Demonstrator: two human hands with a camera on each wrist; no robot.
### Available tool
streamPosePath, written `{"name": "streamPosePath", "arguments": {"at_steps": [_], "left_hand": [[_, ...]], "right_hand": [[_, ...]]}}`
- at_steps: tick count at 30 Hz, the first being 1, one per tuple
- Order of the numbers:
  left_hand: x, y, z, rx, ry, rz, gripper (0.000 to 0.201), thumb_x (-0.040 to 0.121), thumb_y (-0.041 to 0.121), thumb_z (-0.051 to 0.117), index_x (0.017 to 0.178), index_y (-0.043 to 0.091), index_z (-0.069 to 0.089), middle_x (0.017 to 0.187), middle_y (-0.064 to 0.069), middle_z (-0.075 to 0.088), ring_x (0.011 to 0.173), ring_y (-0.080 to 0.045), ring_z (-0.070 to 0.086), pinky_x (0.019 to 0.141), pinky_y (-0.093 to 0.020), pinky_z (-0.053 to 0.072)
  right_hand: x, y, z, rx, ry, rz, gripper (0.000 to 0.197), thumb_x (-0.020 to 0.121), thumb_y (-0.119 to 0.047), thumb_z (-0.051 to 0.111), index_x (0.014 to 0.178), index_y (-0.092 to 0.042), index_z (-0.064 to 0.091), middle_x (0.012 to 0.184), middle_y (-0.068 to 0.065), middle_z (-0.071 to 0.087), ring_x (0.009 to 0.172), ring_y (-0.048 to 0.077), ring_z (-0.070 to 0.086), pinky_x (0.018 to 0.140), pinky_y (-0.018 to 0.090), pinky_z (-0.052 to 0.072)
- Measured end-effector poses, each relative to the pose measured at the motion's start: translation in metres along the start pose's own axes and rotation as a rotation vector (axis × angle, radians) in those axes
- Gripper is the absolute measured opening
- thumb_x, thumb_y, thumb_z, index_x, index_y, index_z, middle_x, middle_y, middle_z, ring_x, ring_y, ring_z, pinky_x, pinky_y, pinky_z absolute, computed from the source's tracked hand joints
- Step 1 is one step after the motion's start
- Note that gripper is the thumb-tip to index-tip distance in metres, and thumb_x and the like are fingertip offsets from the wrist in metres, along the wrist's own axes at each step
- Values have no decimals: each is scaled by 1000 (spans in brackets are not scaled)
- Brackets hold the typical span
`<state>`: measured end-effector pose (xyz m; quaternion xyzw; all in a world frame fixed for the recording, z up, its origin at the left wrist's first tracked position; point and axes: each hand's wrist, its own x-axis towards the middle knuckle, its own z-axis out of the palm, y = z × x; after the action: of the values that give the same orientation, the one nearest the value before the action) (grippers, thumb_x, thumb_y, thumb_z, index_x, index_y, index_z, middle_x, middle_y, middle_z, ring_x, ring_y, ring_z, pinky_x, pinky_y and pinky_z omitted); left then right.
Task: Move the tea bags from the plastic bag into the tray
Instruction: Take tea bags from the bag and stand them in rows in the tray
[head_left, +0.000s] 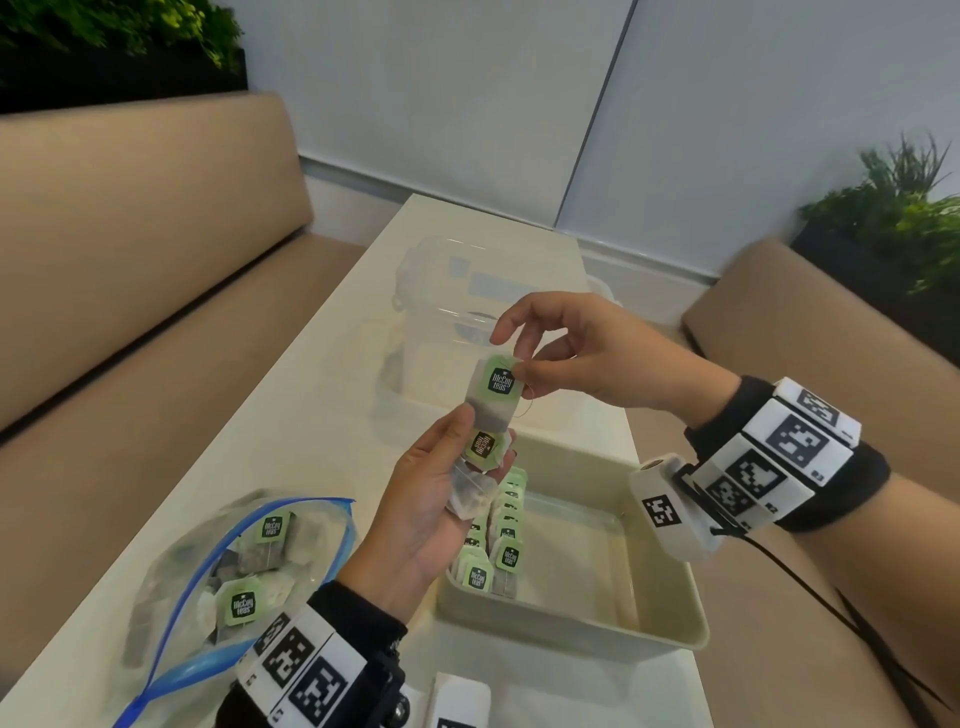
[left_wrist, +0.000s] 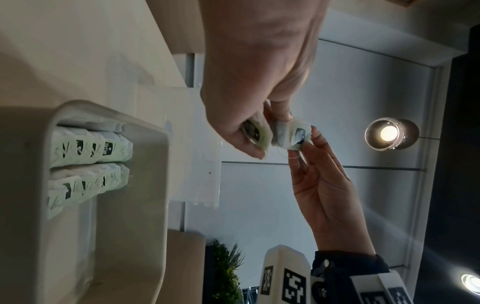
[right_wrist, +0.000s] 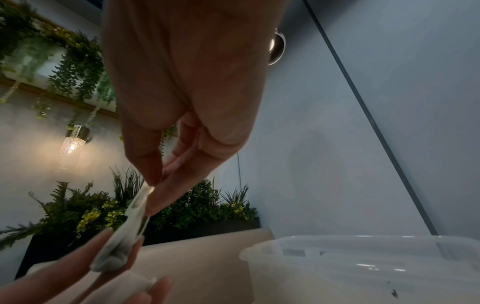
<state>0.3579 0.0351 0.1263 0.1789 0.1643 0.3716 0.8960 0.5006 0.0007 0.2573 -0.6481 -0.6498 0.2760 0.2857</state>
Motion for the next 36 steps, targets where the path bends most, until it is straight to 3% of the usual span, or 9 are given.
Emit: {"name": "streamPosePath", "arguments": {"at_steps": [6,10,13,15,20,23,25,28,36], "left_hand": [[1,0,-2,42,30,-17,29,71,16,63,98,7,67,92,-14,70,73,-20,70,60,-27,58],[2,7,-10,39,79,-27,49,66,28,73,111,12,62,99,-9,67,87,-22,66,67,-34,60],[6,18,-24,-6,118,-8,79,34,33,95,106,17,65,91,-2,72,89,-20,71,74,-42,59],[7,25,-32,-11,120,2,71,35,36,95,99,19,67,92,-2,70,90,-20,70,72,-40,59],[0,33,-38,-28,141,3,90,16,31,95,101,18,70,103,-7,69,92,-26,69,74,-43,59],[-4,33,-37,-10,183,-10,79,35,28,89,110,17,68,111,-8,66,98,-27,66,79,-43,56],[-7,34,-38,-20,206,-10,59,62,25,70,120,15,63,118,-9,61,105,-29,61,85,-45,52],[-8,34,-41,-18,207,-7,43,82,20,52,123,13,61,123,-10,60,109,-29,60,86,-46,53],[-9,37,-44,-24,218,-1,49,68,23,57,115,14,64,130,-11,59,106,-28,61,91,-46,50]], "right_hand": [[4,9,4,-156,12,-18,17,86,-10,65,102,-14,70,91,2,73,78,24,71,74,39,58],[1,12,0,-207,-9,-9,10,85,-12,67,94,-15,70,85,6,72,76,21,68,66,31,59],[-4,24,-2,-362,-180,56,5,83,-17,69,87,-20,69,78,-5,70,69,7,64,64,17,53],[-6,40,6,-460,-321,131,7,82,-20,71,84,-25,68,75,-13,67,67,0,61,67,12,46],[-10,94,49,-605,-600,343,15,81,-22,70,96,-18,69,93,-1,72,81,12,64,84,26,49],[-5,122,74,-649,-778,418,22,79,-22,72,101,-17,69,92,2,71,73,10,58,69,24,49],[1,134,85,-611,-837,460,24,78,-20,73,101,-17,69,83,0,68,67,5,56,59,19,46],[10,141,94,-573,-885,500,27,77,-18,73,103,-15,68,75,-4,66,64,1,56,56,17,44],[22,149,105,-631,-805,512,18,77,-18,71,94,-11,72,63,-7,60,60,2,55,63,22,45]]}}
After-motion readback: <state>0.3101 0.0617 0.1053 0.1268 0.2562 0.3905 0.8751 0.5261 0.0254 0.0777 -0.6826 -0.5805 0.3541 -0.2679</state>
